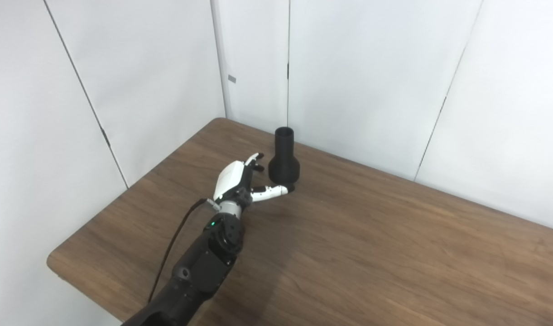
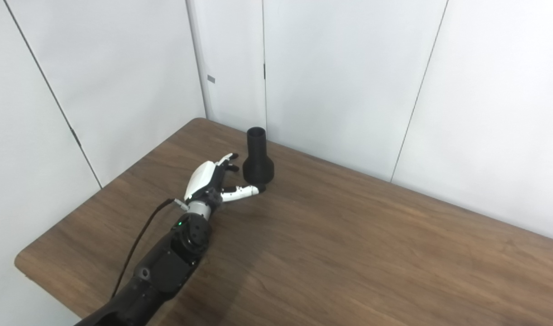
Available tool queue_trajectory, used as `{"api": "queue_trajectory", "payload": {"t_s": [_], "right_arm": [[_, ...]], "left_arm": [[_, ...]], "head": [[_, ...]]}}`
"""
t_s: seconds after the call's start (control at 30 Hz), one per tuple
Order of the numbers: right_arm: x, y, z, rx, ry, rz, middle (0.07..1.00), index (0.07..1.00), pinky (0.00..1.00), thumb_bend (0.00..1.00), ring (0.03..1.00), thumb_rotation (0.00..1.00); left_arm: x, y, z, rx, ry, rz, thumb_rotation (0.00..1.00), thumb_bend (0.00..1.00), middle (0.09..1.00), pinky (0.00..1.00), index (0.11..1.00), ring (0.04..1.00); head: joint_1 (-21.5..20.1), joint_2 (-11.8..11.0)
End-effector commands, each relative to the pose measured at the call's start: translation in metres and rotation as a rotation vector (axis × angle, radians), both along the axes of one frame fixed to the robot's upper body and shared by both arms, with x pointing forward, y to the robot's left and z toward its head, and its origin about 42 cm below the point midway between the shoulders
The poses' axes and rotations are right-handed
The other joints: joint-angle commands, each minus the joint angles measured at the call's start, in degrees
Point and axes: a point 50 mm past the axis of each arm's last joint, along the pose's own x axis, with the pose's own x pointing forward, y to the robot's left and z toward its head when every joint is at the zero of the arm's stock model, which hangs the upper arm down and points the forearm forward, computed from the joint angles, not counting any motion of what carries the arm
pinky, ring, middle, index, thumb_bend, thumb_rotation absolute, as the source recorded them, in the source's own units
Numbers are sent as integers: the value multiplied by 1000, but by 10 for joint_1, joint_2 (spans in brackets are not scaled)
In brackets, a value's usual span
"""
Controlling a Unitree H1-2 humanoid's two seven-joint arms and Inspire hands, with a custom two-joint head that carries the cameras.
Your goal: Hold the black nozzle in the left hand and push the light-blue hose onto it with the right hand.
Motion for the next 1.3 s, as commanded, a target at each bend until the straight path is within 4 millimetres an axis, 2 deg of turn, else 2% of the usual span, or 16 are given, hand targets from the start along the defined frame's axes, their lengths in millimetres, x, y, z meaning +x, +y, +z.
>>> {"api": "queue_trajectory", "payload": {"t_s": [0.0, 0.2, 0.37, 0.53, 0.63, 0.87, 1.03, 1.2, 1.27], "right_arm": [[-1, -1, 7, -12, -18, 2, 607, 578, 443, 335, 568, 450], [0, -2, 7, -24, -18, 7, 619, 586, 451, 311, 580, 450], [-1, -2, 7, -12, -13, 6, 613, 585, 452, 320, 577, 443], [-2, -3, 7, -11, -12, 7, 615, 584, 454, 321, 577, 440], [-2, -2, 8, -12, -11, 7, 610, 578, 446, 325, 570, 441], [-3, -2, 8, -15, -11, 13, 605, 573, 442, 337, 562, 445], [-6, -3, 8, -28, -11, 15, 608, 576, 443, 365, 565, 467], [-9, -4, 10, -28, -12, 17, 600, 570, 437, 361, 558, 468], [-10, -4, 10, -32, -12, 16, 597, 568, 434, 352, 554, 465]], "left_arm": [[-6, -8, -18, -70, 81, -28, 493, 1000, 950, 1000, 944, 964], [-7, -9, -21, -94, 45, -53, 491, 1000, 976, 1000, 977, 997], [-8, -10, -24, -88, 47, -66, 471, 1000, 974, 1000, 937, 995], [-7, -9, -28, -89, 63, -44, 479, 1000, 968, 1000, 945, 999], [-7, -8, -29, -73, 67, -36, 473, 1000, 911, 1000, 928, 928], [-5, -4, -34, -80, 86, -23, 444, 1000, 798, 1000, 900, 867], [-4, -5, -35, -95, 115, -5, 448, 1000, 815, 1000, 907, 889], [-1, -5, -36, -70, 129, -6, 481, 1000, 804, 1000, 909, 864], [0, -5, -37, -73, 132, -1, 475, 1000, 823, 1000, 914, 890]], "head": [[0, 1], [-1, 0], [-2, 0], [-4, 1], [-5, 1], [-12, 1], [-15, 4], [-19, 8], [-22, 10]]}}
